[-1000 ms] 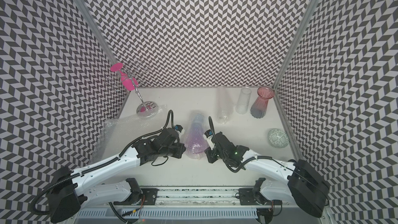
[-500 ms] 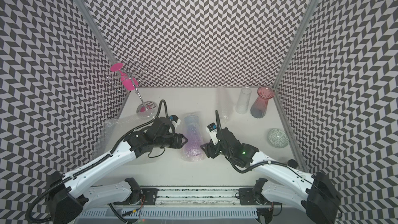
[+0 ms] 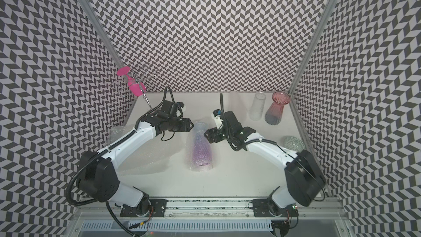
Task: Unwrap the vase from the bubble wrap
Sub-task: Unwrap the bubble wrap at the center of the board.
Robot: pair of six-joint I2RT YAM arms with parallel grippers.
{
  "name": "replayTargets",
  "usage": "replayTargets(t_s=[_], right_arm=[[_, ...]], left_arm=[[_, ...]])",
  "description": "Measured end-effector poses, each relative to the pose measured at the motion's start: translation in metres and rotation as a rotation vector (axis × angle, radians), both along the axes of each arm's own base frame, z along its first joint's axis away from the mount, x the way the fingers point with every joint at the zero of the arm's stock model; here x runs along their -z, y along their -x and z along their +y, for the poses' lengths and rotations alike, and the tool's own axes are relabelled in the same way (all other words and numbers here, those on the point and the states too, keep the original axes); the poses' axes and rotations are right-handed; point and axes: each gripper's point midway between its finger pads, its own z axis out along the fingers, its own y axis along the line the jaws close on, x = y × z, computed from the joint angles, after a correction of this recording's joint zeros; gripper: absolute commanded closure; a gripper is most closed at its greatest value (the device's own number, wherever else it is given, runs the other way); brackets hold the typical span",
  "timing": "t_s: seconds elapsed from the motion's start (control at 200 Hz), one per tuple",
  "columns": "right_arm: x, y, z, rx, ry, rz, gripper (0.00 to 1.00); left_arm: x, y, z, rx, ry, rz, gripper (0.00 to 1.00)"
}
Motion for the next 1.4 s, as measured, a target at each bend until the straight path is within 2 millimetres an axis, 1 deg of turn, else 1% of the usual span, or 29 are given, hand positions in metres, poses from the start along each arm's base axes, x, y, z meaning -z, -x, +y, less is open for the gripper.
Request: replayTargets(t_s=[0.08,0.185,0.315,0.38,0.451,0.541,0.616,0.686,0.806,0.876,0.941,1.086,1.131,1.216,1.277,1.322,1.402], right_arm=[[0.014,-0.007,0.012,-0.029,-0.001,0.039,0.14],[0.031,-0.011,0.022,-0.054,0.010,0.085,0.14],[0.039,-0.023,0.031,-0.053,0.028,0.103,0.15],[0.042,-0.030,0.035,-0.051,0.034,0.104,0.16],[0.047,-0.036,0.038,-0.049,0.048,0.110,0.18],[0.056,-0.039,0.038,-0.044,0.068,0.123,0.25],[0.062,-0.039,0.035,-0.041,0.082,0.137,0.30],[0.062,-0.040,0.034,-0.040,0.081,0.139,0.35],[0.062,-0.040,0.033,-0.042,0.078,0.141,0.43],[0.061,-0.040,0.034,-0.048,0.072,0.139,0.51],[0.059,-0.041,0.035,-0.049,0.063,0.138,0.58],[0.058,-0.041,0.036,-0.054,0.063,0.130,0.63],[0.058,-0.040,0.035,-0.055,0.062,0.128,0.66],[0.058,-0.041,0.035,-0.056,0.058,0.120,0.72],[0.057,-0.041,0.034,-0.054,0.054,0.115,0.77],[0.056,-0.042,0.034,-0.053,0.050,0.109,0.79],[0.057,-0.042,0.033,-0.053,0.051,0.101,0.82]], left_arm=[[0.010,-0.006,0.005,-0.003,-0.001,0.015,0.39],[0.015,-0.013,0.014,-0.015,0.019,0.017,0.39],[0.016,-0.021,0.020,-0.013,0.039,0.006,0.40],[0.020,-0.023,0.018,0.003,0.047,0.010,0.40],[0.027,-0.023,0.014,0.022,0.055,0.024,0.40],[0.035,-0.023,0.010,0.041,0.063,0.039,0.40],[0.038,-0.022,0.008,0.056,0.069,0.045,0.40],[0.037,-0.022,0.006,0.069,0.075,0.042,0.41],[0.039,-0.022,0.004,0.086,0.081,0.041,0.48],[0.045,-0.022,0.002,0.095,0.079,0.054,0.51],[0.052,-0.021,0.001,0.105,0.075,0.068,0.52],[0.064,-0.021,0.000,0.109,0.067,0.094,0.57],[0.065,-0.021,-0.001,0.110,0.066,0.094,0.61],[0.067,-0.023,-0.001,0.103,0.068,0.097,0.75],[0.069,-0.025,-0.001,0.107,0.065,0.091,0.81],[0.070,-0.025,-0.001,0.105,0.064,0.092,0.84],[0.070,-0.026,-0.001,0.104,0.062,0.089,0.85]])
